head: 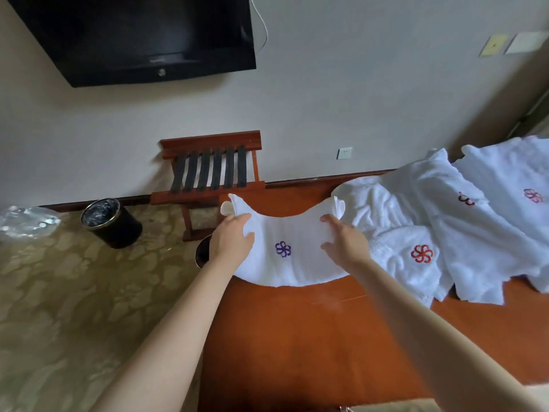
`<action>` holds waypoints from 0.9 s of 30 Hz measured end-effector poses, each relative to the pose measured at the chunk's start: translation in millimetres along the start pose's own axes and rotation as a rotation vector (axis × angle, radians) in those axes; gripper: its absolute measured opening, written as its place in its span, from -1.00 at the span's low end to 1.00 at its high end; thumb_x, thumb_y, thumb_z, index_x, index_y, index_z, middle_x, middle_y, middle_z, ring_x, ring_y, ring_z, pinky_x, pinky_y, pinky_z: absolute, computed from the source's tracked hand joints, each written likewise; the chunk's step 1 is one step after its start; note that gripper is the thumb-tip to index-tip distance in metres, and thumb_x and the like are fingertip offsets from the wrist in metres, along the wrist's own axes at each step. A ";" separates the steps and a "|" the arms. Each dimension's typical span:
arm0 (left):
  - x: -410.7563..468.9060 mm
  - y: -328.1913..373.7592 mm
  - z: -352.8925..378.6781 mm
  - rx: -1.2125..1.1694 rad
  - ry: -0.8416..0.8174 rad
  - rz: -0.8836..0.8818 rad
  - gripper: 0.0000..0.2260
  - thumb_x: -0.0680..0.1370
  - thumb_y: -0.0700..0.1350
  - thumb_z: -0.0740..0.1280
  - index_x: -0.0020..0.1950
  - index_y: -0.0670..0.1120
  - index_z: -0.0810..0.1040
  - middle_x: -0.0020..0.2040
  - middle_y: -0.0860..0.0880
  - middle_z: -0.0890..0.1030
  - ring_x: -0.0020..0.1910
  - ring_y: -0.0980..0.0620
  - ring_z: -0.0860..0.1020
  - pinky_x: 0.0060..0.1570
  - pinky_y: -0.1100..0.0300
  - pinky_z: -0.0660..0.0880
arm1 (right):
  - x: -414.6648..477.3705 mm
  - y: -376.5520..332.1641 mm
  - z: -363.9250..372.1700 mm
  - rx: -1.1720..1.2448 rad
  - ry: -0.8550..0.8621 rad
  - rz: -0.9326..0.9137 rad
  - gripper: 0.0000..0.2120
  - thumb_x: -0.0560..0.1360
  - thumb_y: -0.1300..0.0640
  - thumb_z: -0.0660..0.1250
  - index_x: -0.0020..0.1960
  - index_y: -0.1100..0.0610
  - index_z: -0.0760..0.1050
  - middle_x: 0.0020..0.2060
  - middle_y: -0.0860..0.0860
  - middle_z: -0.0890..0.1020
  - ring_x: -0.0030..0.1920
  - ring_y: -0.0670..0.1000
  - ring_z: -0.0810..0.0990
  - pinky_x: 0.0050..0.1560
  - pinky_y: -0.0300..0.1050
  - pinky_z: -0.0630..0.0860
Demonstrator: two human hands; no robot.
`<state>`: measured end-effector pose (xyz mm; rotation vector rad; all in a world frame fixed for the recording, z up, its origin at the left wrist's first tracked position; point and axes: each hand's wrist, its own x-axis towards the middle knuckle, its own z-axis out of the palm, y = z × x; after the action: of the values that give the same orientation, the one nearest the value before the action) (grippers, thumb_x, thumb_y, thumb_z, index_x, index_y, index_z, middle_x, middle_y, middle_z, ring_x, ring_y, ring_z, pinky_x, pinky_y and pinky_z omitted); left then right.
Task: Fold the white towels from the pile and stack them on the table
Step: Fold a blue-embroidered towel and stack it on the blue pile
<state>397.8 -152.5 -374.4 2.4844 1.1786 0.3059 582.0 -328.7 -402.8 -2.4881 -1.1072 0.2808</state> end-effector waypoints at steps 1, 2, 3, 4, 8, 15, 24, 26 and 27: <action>-1.2 2.0 0.7 -0.020 0.012 0.022 -0.62 0.56 -0.08 0.27 0.39 0.01 0.43 0.24 -0.06 0.54 0.16 -0.11 0.52 -0.05 0.07 0.52 | -7.4 -1.0 -8.2 -0.010 0.037 0.010 -0.45 0.39 0.17 0.38 0.34 -0.05 0.33 -0.04 0.05 0.54 -0.07 0.11 0.52 -0.31 -0.14 0.34; -2.2 6.4 1.9 -0.038 0.023 0.050 -0.62 0.56 -0.07 0.28 0.39 0.01 0.43 0.24 -0.05 0.54 0.16 -0.10 0.52 -0.03 0.06 0.52 | -14.8 -0.8 -16.4 -0.024 0.074 0.008 -0.45 0.39 0.17 0.38 0.34 -0.05 0.33 -0.02 0.06 0.55 -0.03 0.13 0.53 -0.29 -0.12 0.36; -3.5 12.5 2.7 -0.053 0.032 0.074 -0.62 0.57 -0.07 0.28 0.39 0.01 0.43 0.25 -0.05 0.54 0.18 -0.11 0.51 0.00 0.05 0.52 | -21.5 0.1 -24.6 -0.039 0.106 0.001 -0.45 0.39 0.18 0.38 0.34 -0.04 0.33 0.00 0.06 0.56 -0.01 0.14 0.53 -0.27 -0.11 0.36; -4.5 20.2 2.8 -0.072 0.040 0.084 -0.62 0.57 -0.07 0.28 0.39 0.01 0.43 0.26 -0.05 0.53 0.20 -0.11 0.50 0.04 0.04 0.50 | -27.0 0.9 -33.1 -0.050 0.126 -0.003 -0.45 0.39 0.18 0.38 0.34 -0.04 0.33 0.00 0.07 0.56 0.01 0.15 0.53 -0.26 -0.11 0.37; -18.2 58.5 5.1 -0.120 0.048 0.122 -0.62 0.56 -0.08 0.29 0.39 0.01 0.44 0.28 -0.04 0.53 0.22 -0.11 0.49 0.06 0.06 0.47 | -44.4 11.7 -68.5 -0.091 0.194 -0.015 -0.45 0.39 0.19 0.38 0.34 -0.02 0.35 -0.01 0.07 0.57 0.02 0.14 0.52 -0.24 -0.13 0.32; -31.8 136.6 10.3 -0.090 0.121 0.154 -0.62 0.57 -0.06 0.29 0.39 0.00 0.44 0.29 -0.03 0.52 0.22 -0.09 0.48 0.07 0.09 0.46 | -49.2 65.1 -120.1 -0.067 0.255 -0.102 -0.47 0.37 0.21 0.36 0.32 0.00 0.37 -0.04 0.06 0.56 -0.06 0.14 0.52 -0.31 -0.14 0.32; -24.1 254.3 10.3 -0.094 0.182 0.249 -0.62 0.56 -0.06 0.29 0.39 0.00 0.44 0.26 -0.04 0.52 0.19 -0.09 0.49 0.06 0.10 0.44 | -42.9 141.9 -205.4 -0.036 0.396 -0.153 -0.50 0.36 0.22 0.40 0.28 0.03 0.43 -0.09 0.06 0.59 -0.07 0.16 0.55 -0.32 -0.12 0.35; -14.8 282.5 18.2 -0.130 0.209 0.309 -0.63 0.56 -0.07 0.30 0.38 0.00 0.46 0.22 -0.05 0.54 0.16 -0.10 0.50 0.07 0.12 0.41 | -43.0 161.3 -221.0 -0.054 0.462 -0.129 -0.50 0.35 0.21 0.42 0.27 0.03 0.45 -0.08 0.07 0.59 -0.08 0.17 0.54 -0.31 -0.11 0.36; -10.4 296.0 24.1 -0.150 0.212 0.338 -0.63 0.55 -0.08 0.30 0.37 -0.01 0.47 0.19 -0.06 0.55 0.14 -0.10 0.50 0.06 0.14 0.39 | -44.2 172.3 -227.5 -0.062 0.495 -0.104 -0.50 0.35 0.21 0.43 0.27 0.03 0.45 -0.08 0.08 0.59 -0.08 0.18 0.54 -0.30 -0.11 0.37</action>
<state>606.3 -338.0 -272.4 2.5558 0.7684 0.7362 744.1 -529.1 -272.6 -2.3510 -1.0337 -0.3860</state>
